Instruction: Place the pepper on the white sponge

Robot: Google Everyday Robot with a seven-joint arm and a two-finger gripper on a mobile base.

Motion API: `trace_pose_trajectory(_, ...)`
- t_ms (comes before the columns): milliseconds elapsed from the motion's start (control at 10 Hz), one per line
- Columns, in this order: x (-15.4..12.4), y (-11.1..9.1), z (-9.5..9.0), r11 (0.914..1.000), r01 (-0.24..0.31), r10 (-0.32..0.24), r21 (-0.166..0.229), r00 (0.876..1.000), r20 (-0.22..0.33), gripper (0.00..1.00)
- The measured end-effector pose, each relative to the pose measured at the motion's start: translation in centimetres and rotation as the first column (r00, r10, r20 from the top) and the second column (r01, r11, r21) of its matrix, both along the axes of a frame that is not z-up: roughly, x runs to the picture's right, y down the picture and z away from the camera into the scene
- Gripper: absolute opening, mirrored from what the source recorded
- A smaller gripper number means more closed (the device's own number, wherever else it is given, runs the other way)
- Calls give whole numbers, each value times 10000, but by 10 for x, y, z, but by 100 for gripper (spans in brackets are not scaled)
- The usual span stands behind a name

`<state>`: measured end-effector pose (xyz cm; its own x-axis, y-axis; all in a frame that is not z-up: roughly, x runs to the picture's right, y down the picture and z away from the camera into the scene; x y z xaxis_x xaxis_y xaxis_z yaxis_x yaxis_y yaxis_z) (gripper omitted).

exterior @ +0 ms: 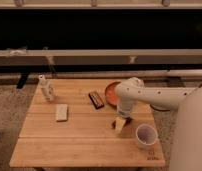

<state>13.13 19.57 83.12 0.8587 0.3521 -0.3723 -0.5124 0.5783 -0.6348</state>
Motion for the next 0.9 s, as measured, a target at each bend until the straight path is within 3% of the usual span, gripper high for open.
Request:
trace_pose_trajectory(200,0,4,6,10000,1,-2,-53,9999,-140,80)
trace_pose_trajectory(300,-1,6,9,10000,50,-51,-54,9997,-225,75)
trace_pose_trajectory(900,2,3,11,9990,354,-335,267,9971,-682,16)
